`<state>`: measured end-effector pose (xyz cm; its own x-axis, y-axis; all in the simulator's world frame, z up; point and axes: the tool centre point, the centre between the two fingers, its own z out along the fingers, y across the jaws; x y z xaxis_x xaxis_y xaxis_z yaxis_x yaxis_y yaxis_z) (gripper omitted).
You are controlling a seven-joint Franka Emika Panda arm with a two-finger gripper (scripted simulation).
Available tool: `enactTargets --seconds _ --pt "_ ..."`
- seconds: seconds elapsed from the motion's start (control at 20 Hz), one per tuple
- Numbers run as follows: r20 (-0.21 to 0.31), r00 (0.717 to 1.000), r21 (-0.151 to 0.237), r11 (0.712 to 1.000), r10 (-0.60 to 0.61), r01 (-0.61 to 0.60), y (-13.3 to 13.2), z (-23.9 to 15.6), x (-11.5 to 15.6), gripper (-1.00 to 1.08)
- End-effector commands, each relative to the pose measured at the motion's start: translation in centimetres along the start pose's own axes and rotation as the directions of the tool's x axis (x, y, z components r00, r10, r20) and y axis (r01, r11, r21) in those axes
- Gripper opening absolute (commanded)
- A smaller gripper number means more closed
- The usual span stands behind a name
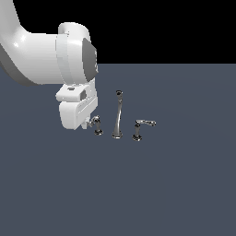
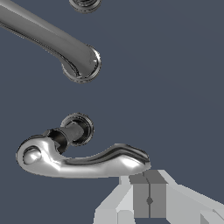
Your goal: Turn on the faucet by rotating a designated handle.
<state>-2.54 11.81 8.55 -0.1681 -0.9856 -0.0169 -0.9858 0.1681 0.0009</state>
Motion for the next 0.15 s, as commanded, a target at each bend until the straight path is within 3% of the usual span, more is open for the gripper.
enactTargets --seconds 0.0,0.1 --pt "-0.015 0.998 0.002 0.998 0.066 -0.066 -1.38 -0.08 5.1 -1.0" --pt "-0.016 0.997 0.002 0.998 0.07 -0.07 -1.55 -0.1 5.83 -1.0"
